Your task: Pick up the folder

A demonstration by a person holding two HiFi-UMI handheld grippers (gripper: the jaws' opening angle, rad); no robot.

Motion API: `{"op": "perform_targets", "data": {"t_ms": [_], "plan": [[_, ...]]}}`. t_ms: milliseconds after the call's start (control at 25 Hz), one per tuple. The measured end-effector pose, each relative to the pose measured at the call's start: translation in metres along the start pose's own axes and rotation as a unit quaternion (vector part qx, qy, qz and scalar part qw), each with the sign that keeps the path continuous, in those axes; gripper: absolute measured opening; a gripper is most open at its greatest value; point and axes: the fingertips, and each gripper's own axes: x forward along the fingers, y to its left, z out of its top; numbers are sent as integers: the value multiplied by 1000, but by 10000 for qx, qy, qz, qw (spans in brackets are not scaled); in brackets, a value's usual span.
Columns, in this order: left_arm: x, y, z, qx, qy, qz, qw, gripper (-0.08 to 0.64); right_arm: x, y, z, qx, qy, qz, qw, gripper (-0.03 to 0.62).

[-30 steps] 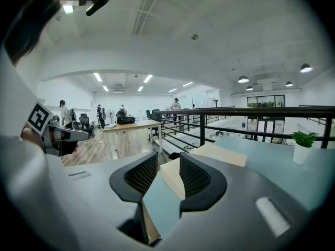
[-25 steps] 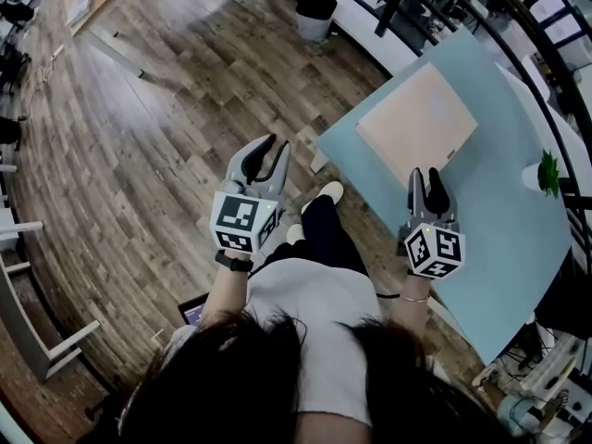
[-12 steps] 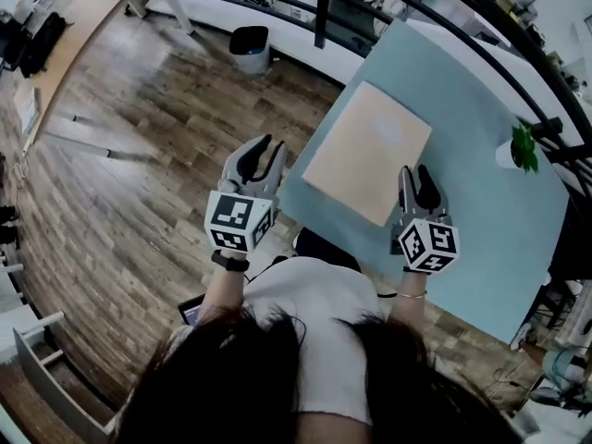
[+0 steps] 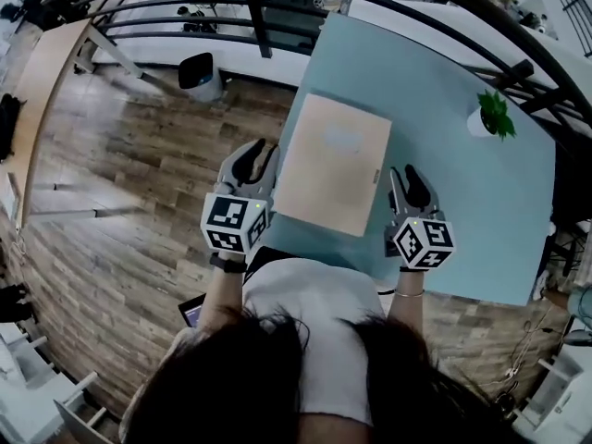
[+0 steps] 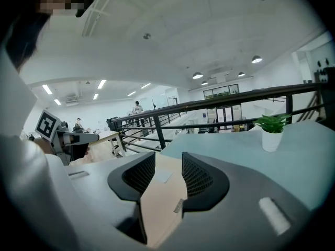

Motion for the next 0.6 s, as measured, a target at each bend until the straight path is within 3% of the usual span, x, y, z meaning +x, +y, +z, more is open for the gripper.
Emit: {"op": "perform_targets", "data": {"t_ms": [320, 600], "plan": [[30, -11, 0, 90, 222, -620, 9978, 106, -11, -11, -5, 235, 12, -427, 9988, 135], [35, -13, -6, 73, 365, -915, 9951, 109, -17, -9, -7, 369, -30, -657, 9972, 135]]}}
